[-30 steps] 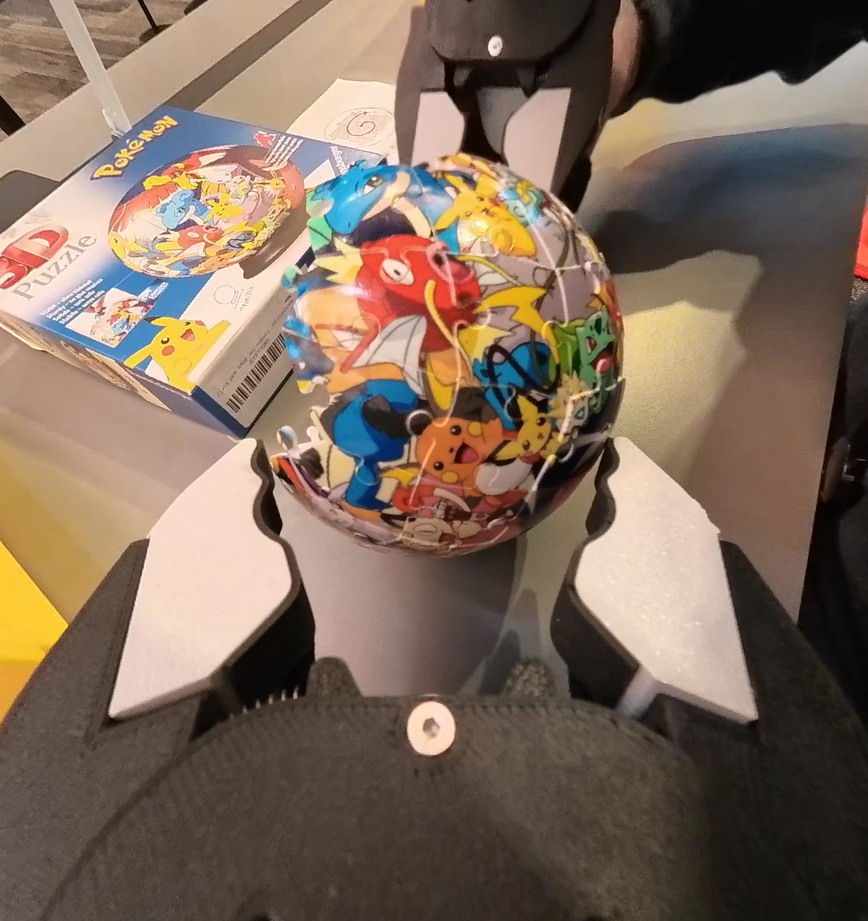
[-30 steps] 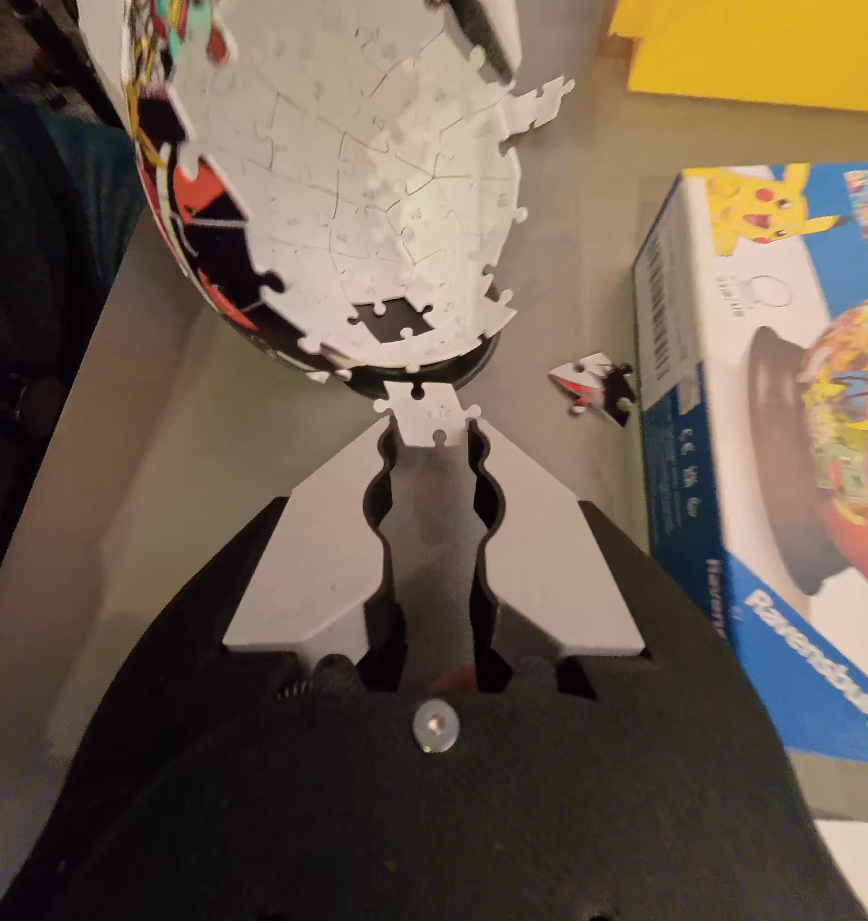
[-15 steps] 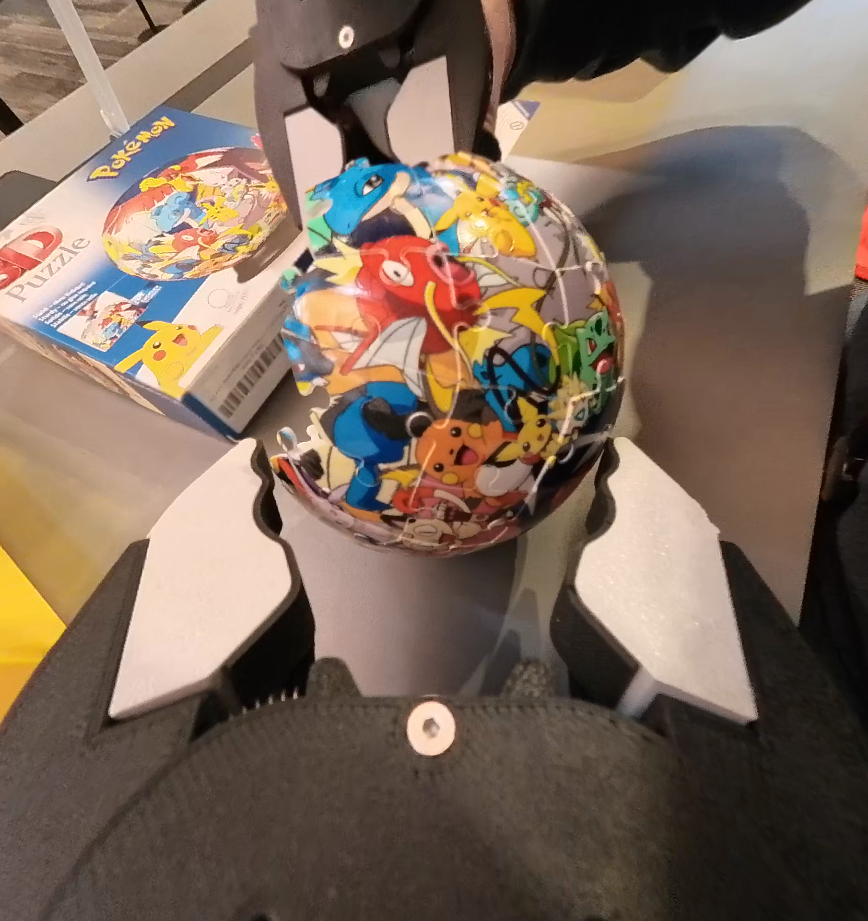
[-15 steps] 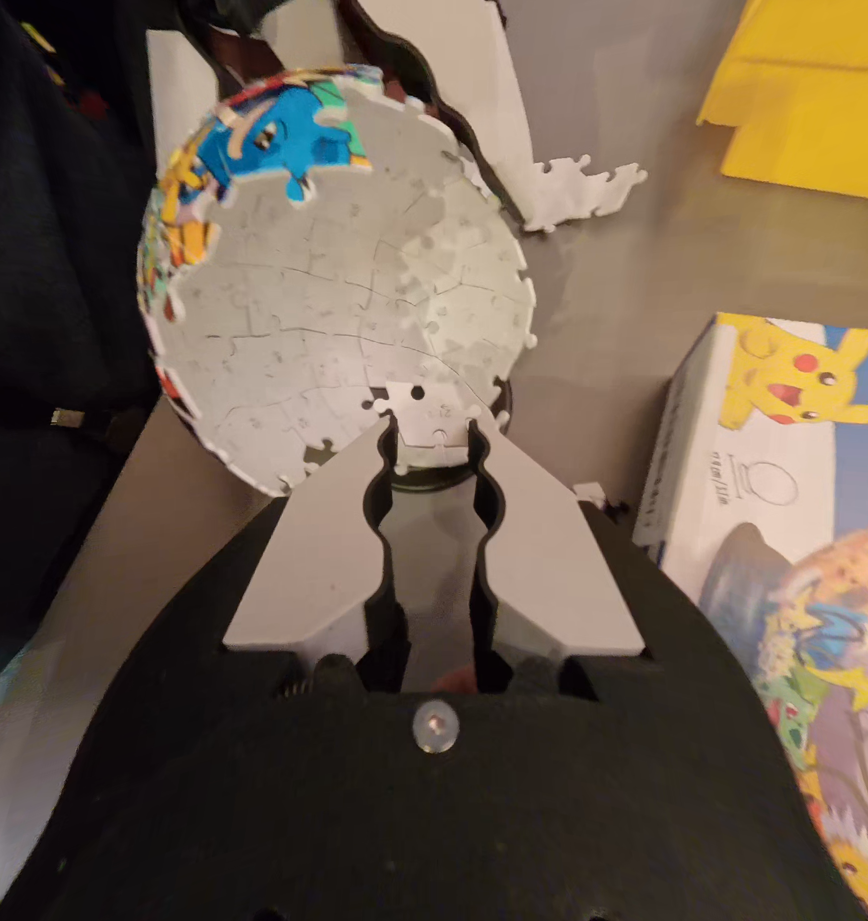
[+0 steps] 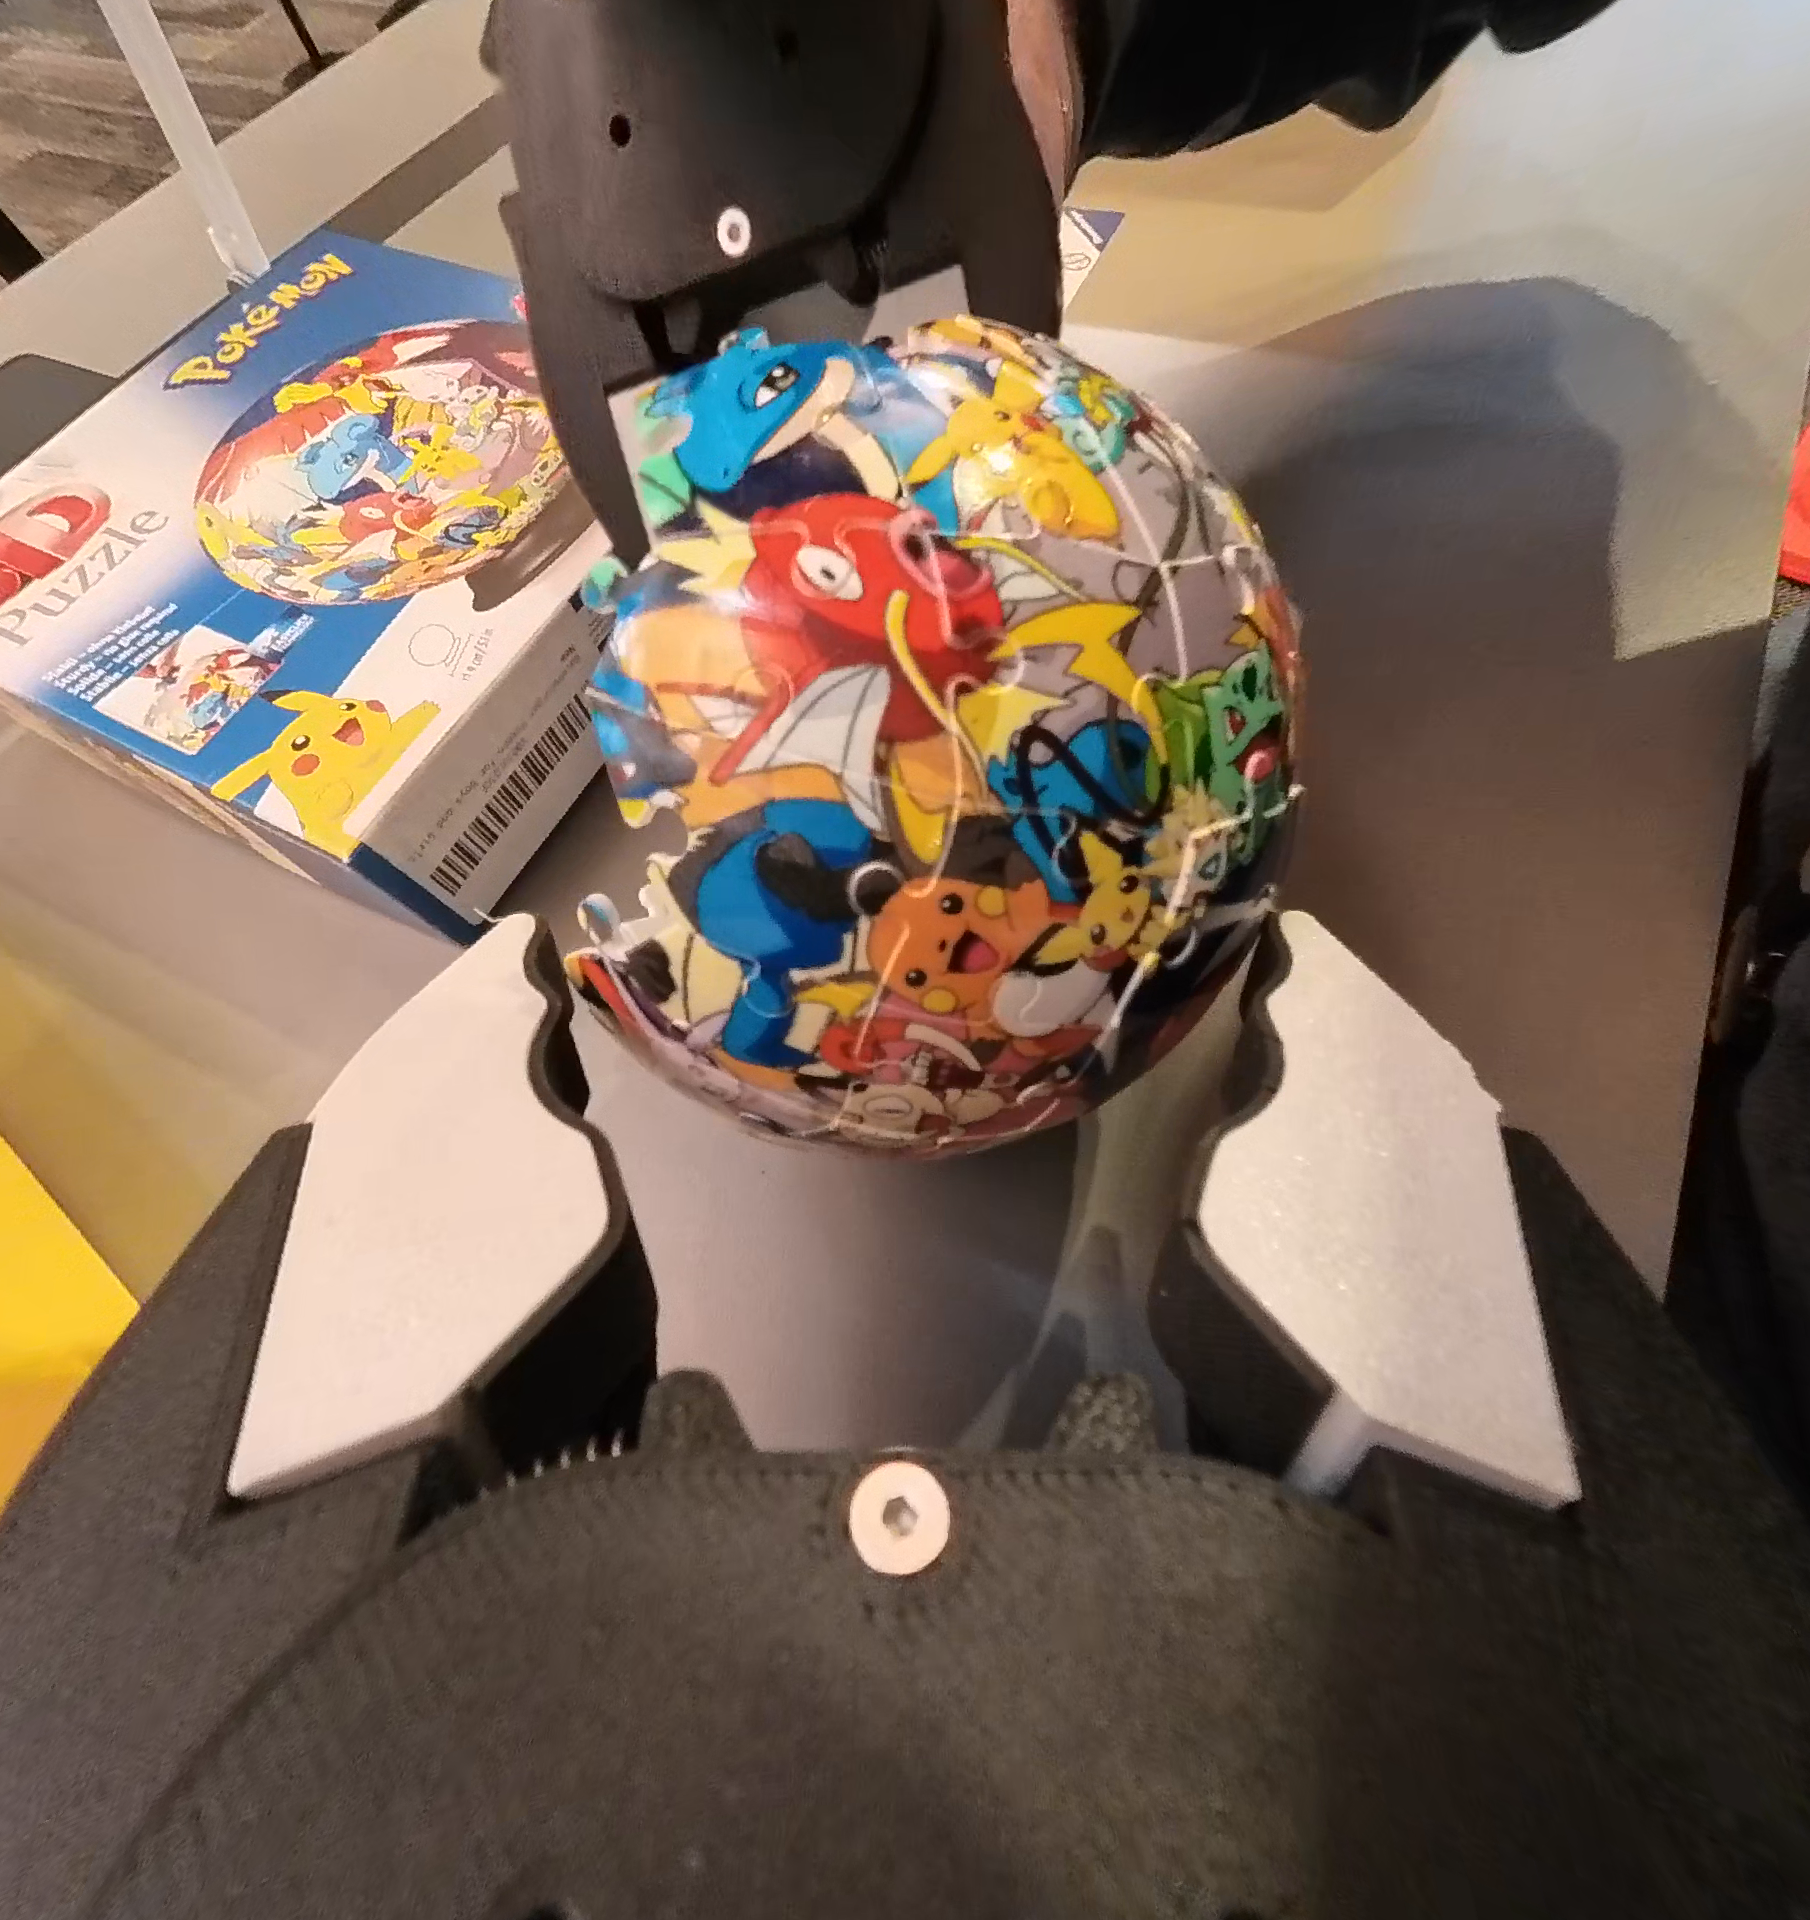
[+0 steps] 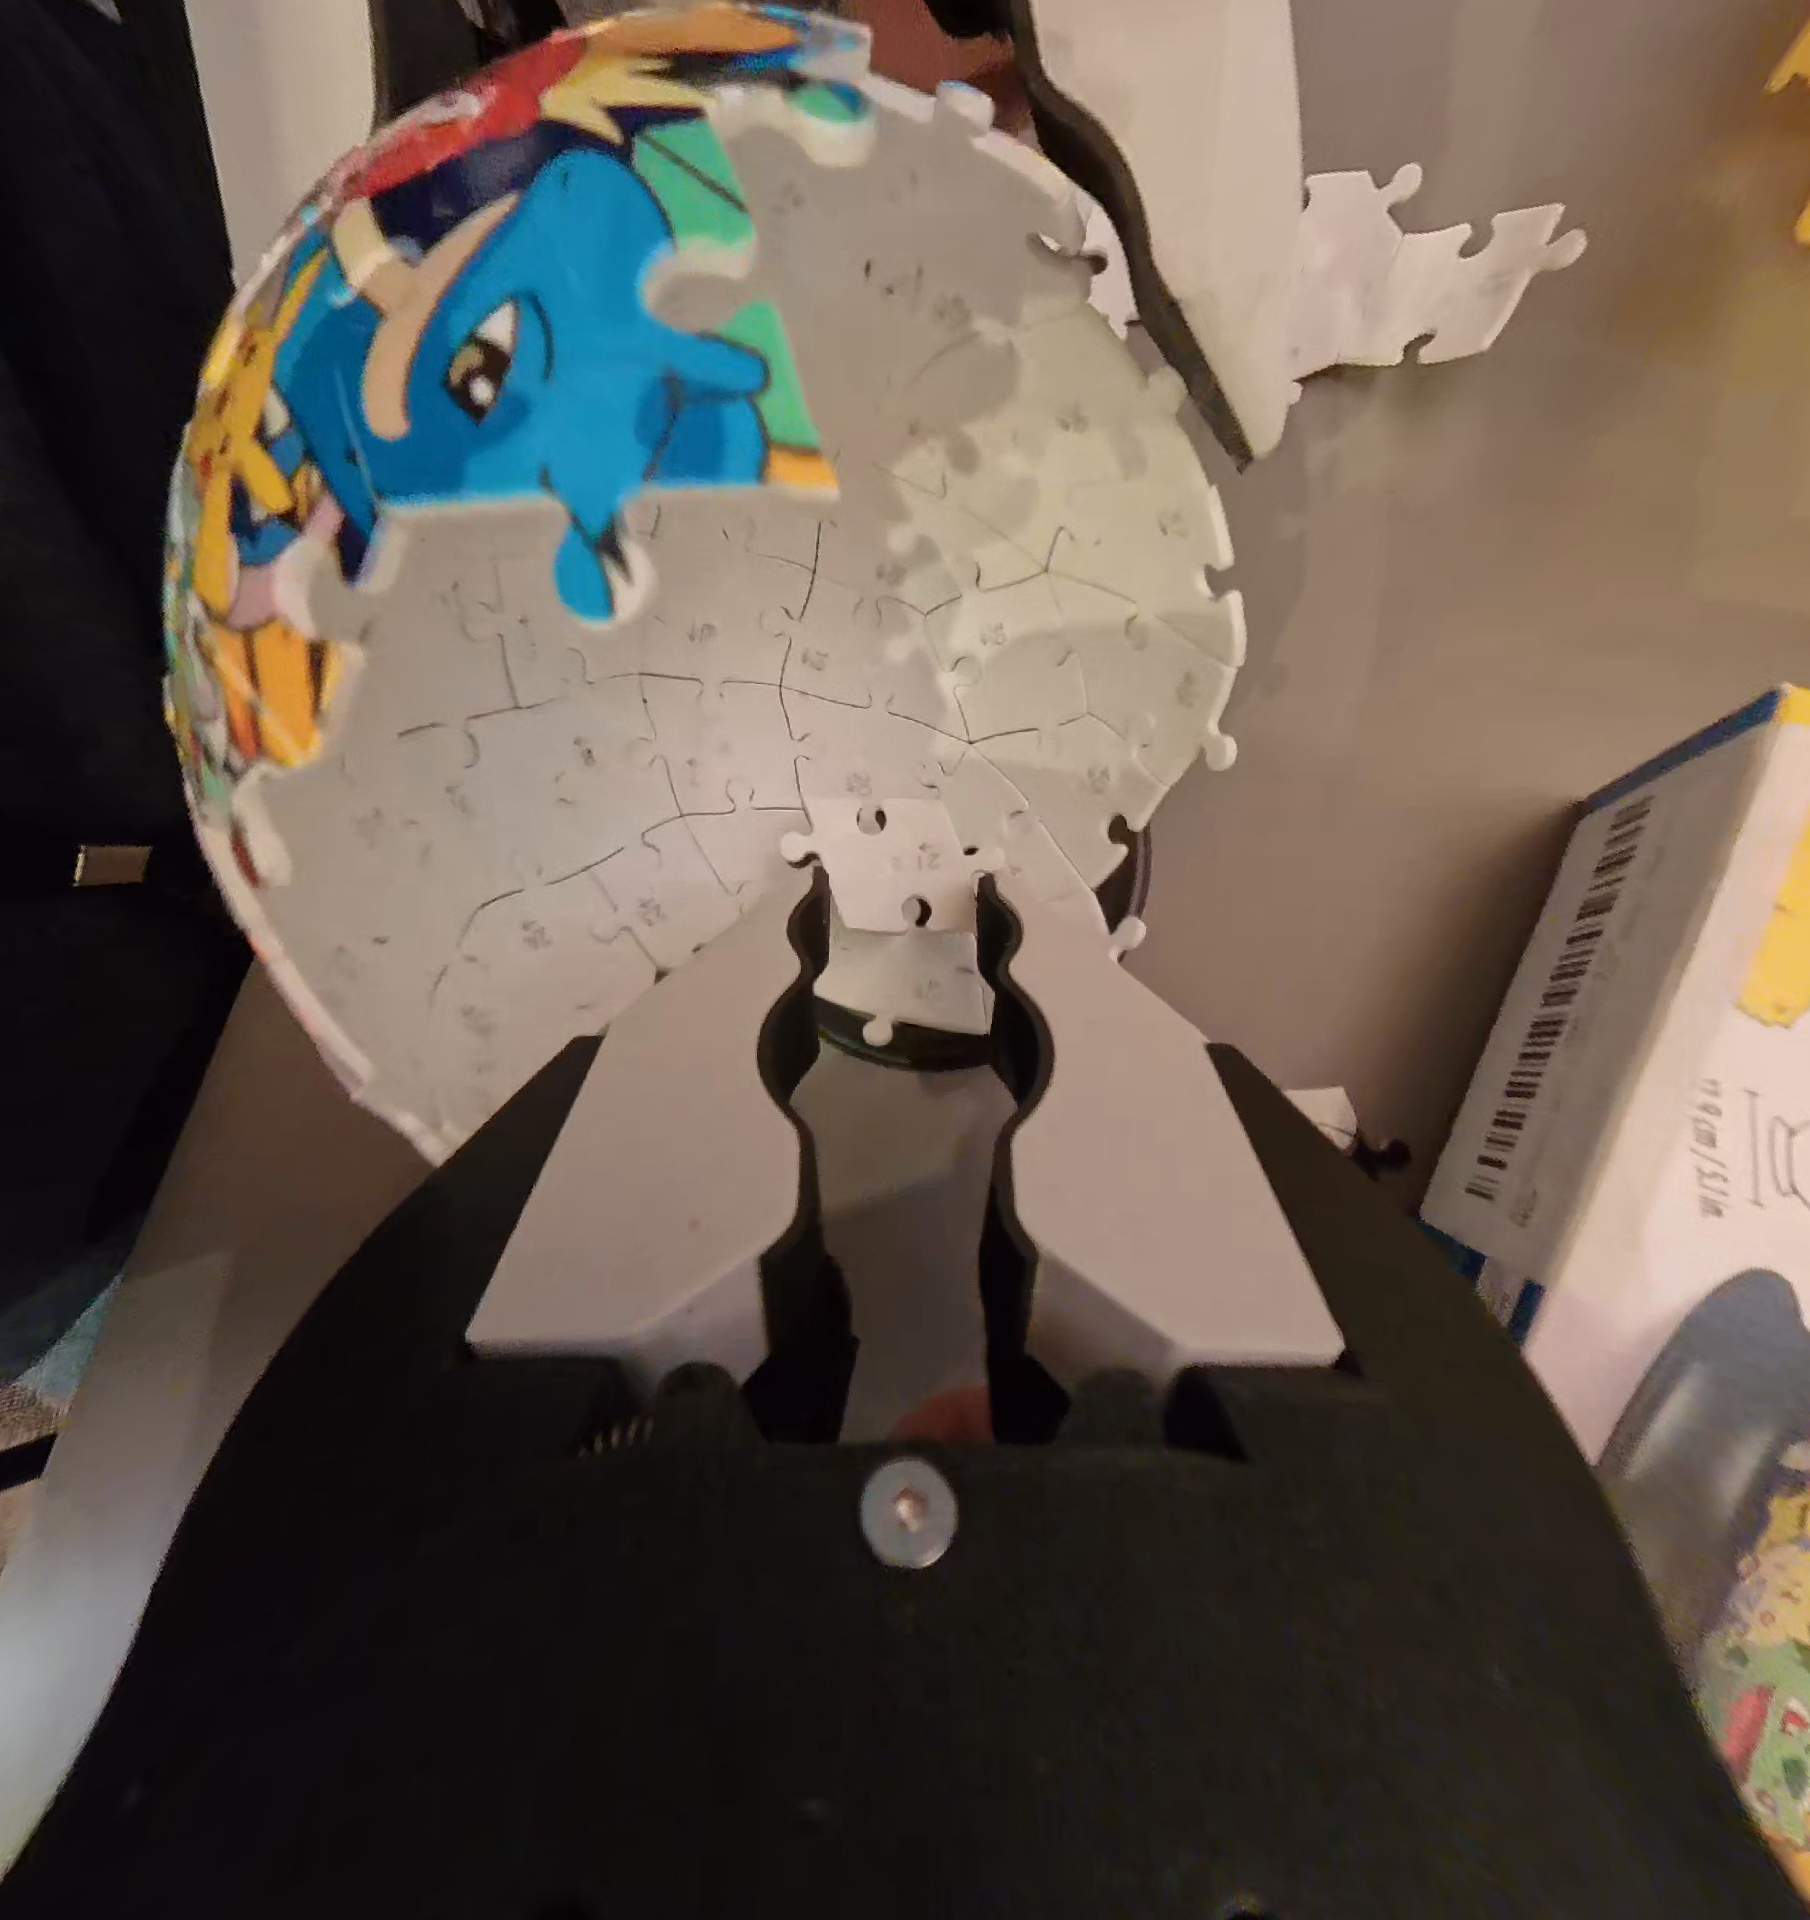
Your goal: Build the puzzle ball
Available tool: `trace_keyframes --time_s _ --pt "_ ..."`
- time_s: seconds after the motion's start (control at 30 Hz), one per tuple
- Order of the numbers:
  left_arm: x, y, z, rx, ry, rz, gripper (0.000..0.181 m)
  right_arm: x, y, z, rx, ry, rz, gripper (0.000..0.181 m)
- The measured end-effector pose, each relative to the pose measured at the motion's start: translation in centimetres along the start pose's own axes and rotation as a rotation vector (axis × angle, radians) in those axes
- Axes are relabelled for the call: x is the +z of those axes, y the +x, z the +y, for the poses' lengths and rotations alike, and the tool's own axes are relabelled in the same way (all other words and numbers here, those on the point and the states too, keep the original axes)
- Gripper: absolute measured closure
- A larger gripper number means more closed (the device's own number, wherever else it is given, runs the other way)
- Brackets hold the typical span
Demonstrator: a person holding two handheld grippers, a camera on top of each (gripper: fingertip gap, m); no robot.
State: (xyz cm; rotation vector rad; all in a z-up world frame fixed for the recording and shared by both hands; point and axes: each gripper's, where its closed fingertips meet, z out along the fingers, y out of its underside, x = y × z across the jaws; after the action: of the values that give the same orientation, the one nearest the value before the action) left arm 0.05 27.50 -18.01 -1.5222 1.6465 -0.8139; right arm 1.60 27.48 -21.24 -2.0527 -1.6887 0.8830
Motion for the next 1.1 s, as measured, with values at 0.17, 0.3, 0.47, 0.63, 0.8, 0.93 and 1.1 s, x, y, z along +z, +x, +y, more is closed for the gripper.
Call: trace_keyframes --time_s 0.17,0.3,0.47,0.63,0.8,0.93,1.1 --pt "0.06 0.04 -0.02 0.0 0.0 0.0 0.061 0.29 0.0 0.22 -0.017 -0.047 -0.013 0.155" --pt "0.12 0.03 -0.03 -0.001 0.002 0.002 0.061 0.34 -0.06 0.56 -0.042 -0.081 -0.022 0.155" --pt "0.14 0.05 -0.01 -0.001 0.001 0.002 0.061 0.42 0.04 0.83 -0.07 -0.105 -0.034 0.154" --pt "0.16 0.04 -0.02 -0.002 0.001 0.002 0.061 0.68 -0.48 0.93 -0.1 -0.136 -0.06 0.154" --pt "0.16 0.03 -0.02 -0.002 0.001 0.002 0.061 0.88 -0.63 0.9 -0.089 -0.147 -0.083 0.152" --pt "0.15 0.03 0.01 -0.002 0.001 0.002 0.061 0.68 -0.62 0.94 -0.087 -0.146 -0.087 0.149" --pt "0.16 0.02 0.0 -0.003 0.002 0.003 0.061 0.46 -0.66 0.59 -0.069 -0.109 -0.091 0.156"
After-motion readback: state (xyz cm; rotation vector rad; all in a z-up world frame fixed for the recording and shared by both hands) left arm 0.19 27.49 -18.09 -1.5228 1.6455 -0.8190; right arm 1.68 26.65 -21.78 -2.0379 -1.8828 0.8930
